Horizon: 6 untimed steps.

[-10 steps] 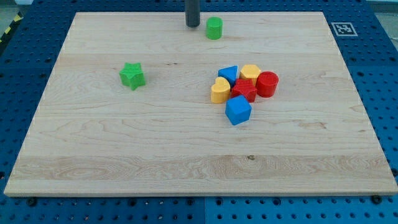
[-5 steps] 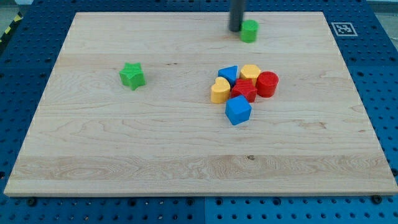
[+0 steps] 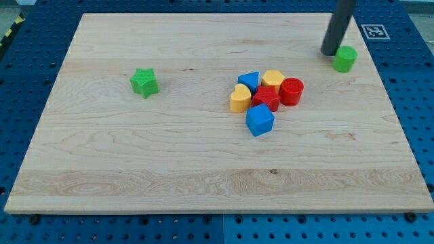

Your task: Push the green circle towards the center right

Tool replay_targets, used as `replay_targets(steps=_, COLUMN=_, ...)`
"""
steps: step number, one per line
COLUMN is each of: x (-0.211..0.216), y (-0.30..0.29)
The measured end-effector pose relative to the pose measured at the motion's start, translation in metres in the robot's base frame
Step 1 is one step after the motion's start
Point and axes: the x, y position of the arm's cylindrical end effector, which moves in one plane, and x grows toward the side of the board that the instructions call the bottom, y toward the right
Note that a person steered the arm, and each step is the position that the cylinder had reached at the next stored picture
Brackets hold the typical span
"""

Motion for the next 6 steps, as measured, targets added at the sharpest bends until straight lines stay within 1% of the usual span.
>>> replay_targets(steps=2, x=0.003, y=0.014)
replay_targets(steps=3, x=0.002, y=0.050)
replay_targets(steps=4, x=0.024, y=0.063)
replay_targets(steps=5, x=0.044, y=0.058)
replay_targets(steps=6, x=0.044, y=0.058)
